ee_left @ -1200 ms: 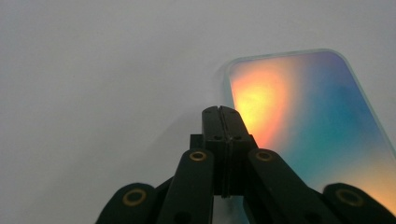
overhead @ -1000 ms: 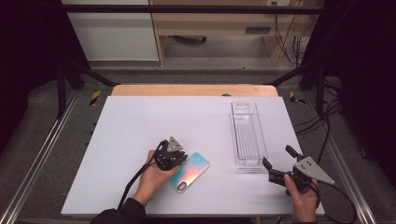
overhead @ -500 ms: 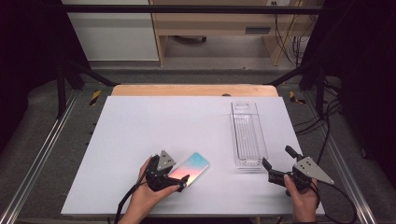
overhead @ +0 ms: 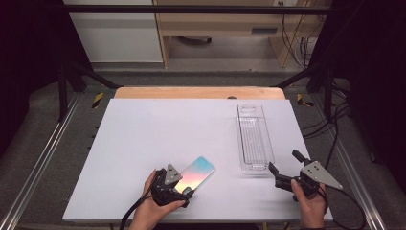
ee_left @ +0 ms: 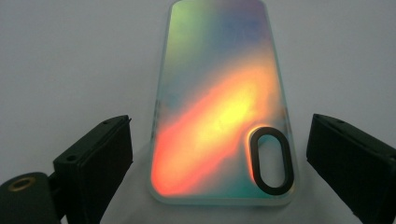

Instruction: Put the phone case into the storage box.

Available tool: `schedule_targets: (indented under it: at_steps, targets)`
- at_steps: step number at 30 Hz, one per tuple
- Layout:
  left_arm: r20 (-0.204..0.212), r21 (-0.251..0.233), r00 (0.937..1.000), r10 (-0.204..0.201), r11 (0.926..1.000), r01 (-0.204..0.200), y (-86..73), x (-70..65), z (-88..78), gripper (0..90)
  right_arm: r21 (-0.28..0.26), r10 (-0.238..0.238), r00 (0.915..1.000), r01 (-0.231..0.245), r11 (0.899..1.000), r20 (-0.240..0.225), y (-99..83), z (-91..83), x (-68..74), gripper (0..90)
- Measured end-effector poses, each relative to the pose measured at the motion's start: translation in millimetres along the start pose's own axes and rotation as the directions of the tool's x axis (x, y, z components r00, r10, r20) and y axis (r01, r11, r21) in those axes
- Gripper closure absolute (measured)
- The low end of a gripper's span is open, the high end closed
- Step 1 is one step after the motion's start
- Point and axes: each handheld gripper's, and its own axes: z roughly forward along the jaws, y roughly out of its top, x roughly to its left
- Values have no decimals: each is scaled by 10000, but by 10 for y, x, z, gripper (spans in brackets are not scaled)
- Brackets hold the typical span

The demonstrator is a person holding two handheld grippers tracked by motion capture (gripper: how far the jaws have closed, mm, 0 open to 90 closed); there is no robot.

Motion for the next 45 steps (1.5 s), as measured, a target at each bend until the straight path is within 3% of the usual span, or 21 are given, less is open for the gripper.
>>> schedule_targets:
  at_steps: [15,29,45]
  targets:
    - [201,334,9998,33,9994,-40,-35,-1,61,79,-12,-79,10000,79,10000,3,1,3,4,30]
    - [75,267,9999,124,9996,-126,-41,-17,45,161,-13,-109,9999,109,9999,9,3,4,9,30]
    - [172,246,9994,315,9992,-320,-32,20,15,168,-55,-136,9999,136,9999,3,9,-6,19,31]
